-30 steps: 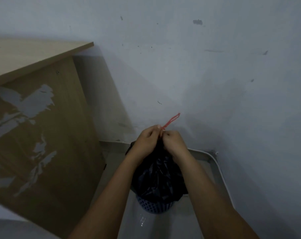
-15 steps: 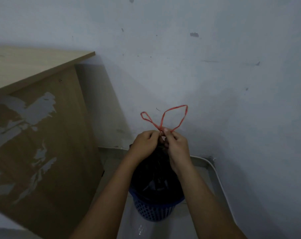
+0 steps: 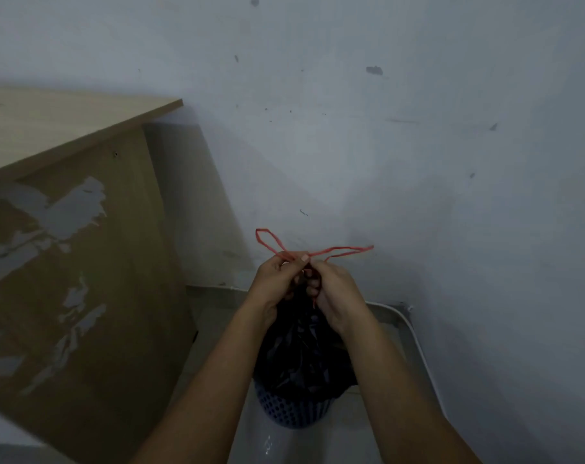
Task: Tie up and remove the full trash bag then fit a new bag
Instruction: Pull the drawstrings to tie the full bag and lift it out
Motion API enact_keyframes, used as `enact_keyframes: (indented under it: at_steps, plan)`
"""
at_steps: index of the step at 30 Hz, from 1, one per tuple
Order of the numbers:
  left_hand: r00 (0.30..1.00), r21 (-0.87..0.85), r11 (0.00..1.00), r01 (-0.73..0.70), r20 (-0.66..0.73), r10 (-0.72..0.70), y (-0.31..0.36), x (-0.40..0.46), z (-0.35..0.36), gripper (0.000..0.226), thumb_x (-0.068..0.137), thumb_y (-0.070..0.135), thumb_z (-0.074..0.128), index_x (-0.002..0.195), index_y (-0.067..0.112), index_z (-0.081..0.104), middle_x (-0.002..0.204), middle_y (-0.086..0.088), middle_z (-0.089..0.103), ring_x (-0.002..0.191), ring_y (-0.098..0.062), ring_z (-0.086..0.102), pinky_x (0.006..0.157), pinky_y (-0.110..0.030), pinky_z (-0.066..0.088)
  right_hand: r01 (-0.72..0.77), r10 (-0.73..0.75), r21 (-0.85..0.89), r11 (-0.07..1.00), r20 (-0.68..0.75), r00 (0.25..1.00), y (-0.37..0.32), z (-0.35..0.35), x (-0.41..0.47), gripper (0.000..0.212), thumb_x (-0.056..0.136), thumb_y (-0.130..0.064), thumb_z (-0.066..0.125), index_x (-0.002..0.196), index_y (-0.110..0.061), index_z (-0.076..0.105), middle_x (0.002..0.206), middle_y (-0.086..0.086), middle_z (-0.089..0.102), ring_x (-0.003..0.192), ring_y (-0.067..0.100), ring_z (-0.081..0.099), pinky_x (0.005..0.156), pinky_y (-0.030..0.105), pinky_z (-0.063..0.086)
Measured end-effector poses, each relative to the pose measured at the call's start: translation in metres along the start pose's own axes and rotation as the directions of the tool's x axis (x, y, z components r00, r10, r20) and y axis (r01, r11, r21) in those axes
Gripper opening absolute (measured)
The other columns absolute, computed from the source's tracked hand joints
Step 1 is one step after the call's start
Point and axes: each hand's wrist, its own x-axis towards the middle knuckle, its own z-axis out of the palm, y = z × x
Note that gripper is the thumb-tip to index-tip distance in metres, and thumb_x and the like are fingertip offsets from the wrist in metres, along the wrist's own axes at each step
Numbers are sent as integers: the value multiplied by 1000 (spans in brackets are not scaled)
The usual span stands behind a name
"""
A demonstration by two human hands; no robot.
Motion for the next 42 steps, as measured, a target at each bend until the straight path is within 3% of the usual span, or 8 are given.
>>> enact_keyframes:
  at_steps: [3,9,21,31,35,38,40,42]
  plan:
    - [997,-21,999,-24,-76,22,-1,1,4,7,97,11,72,93,9,67,53,3,59,38,-3,50,36,-13,35,-70,69,76,995,11,998,2,-2,4,22,99,-15,51,85,-7,65,65,4,59,48,8,47,43,20,33]
    - [990,-18,998,-52,-131,49,-3,4,4,12,94,9,76,87,10,67,57,2,66,44,-4,58,40,-14,41,20,-21,-19,1000,-49,999,20,-10,4,24,104,-13,66,84,-10,78,72,3,68,51,5,45,46,16,35]
    - [1000,-11,1000,-6,-13,6,-6,10,-11,22,94,24,77,86,12,61,58,1,59,39,-4,42,37,-18,27,-196,200,177,965,-8,980,13,-10,4,12,97,-23,77,97,-11,74,78,1,67,46,1,41,43,12,34]
    - [996,41,999,-31,88,27,-5,10,-7,24,100,25,70,95,2,70,61,4,66,46,-5,44,43,-19,32,-33,62,178,983,-161,985,16,-7,14,18,101,-21,73,84,-16,68,63,-5,63,40,1,39,39,15,31]
    - [989,222,969,-107,124,81,-5,10,-11,23,97,14,73,109,-5,71,90,-16,79,56,-10,55,51,-23,42,-4,-5,-32,999,-292,956,16,-15,17,23,95,-24,80,77,-16,68,63,2,67,40,10,45,40,20,33]
    - [985,338,926,-168,94,144,-6,14,-16,17,93,13,77,101,-2,72,84,-16,79,58,-12,60,55,-27,48,68,-138,-204,977,-356,924,20,-17,17,27,85,-25,89,90,-18,63,82,15,76,61,22,64,54,28,45]
    - [982,373,908,-189,86,169,-7,17,-18,12,91,15,80,95,4,76,81,-11,80,63,-17,66,62,-32,53,125,-226,-275,953,-376,899,22,-19,18,43,82,-23,91,96,-22,50,80,6,72,66,20,67,58,31,49]
    - [978,385,899,-209,82,192,-9,19,-20,10,89,16,82,91,7,79,81,-8,80,74,-26,75,73,-38,59,199,-322,-376,905,-299,898,24,-22,19,31,85,-22,89,92,-19,60,73,2,75,64,18,71,64,33,54]
